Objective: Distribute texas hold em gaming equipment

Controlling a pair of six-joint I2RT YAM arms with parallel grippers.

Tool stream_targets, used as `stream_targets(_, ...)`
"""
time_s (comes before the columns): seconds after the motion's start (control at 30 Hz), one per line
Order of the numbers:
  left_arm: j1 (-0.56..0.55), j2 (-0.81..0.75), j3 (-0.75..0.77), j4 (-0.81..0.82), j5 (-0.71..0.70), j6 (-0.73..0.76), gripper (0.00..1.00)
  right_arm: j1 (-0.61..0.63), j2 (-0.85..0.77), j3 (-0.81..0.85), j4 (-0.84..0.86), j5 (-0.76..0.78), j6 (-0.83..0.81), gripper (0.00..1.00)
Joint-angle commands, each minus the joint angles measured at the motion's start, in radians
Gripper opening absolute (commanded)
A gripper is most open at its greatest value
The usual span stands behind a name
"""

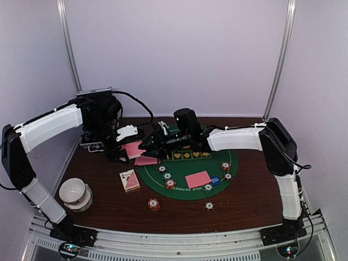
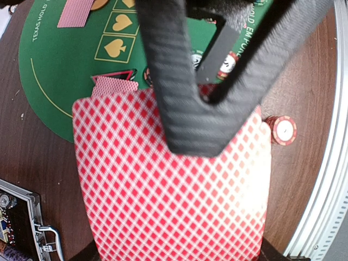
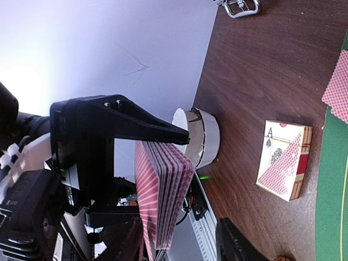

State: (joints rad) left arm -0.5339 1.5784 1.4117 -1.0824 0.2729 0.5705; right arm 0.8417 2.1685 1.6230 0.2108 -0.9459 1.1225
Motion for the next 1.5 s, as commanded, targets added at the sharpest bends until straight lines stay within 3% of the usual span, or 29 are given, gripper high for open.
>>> stream_targets(0.0, 0.0, -0.012, -0.008, 0.015, 0.015, 0.014, 0.0, -0.007, -0.053, 0.0, -0.026, -0.005, -0.022, 0.44)
stream_targets(0.4, 0.0, 0.0, -0.015, 0.022, -0.005, 0.014, 0.0, -0.007, -0.068, -0.024, 0.075, -0.027, 0.061, 0.23)
stream_targets(0.7, 0.0, 0.0, -0.025, 0.029, -0.023, 0.015, 0.0, -0.023, -0.078, -0.049, 0.113, -0.04, 0.106, 0.01)
stream_targets(1.17, 0.002, -0.02, -0.048, 0.037, -0.047, 0.019, 0.0, -0.123, -0.129, -0.157, 0.185, -0.053, 0.14, 0.0)
stream_targets(1.33, 0.006, -0.026, -0.054, 0.038, -0.053, 0.023, 0.0, -0.223, -0.153, -0.183, 0.14, -0.063, 0.1, 0.0)
stream_targets(1.47, 0.011, -0.031, -0.061, 0.036, -0.051, 0.025, 0.0, -0.311, -0.137, -0.142, 0.006, -0.059, 0.004, 0.0)
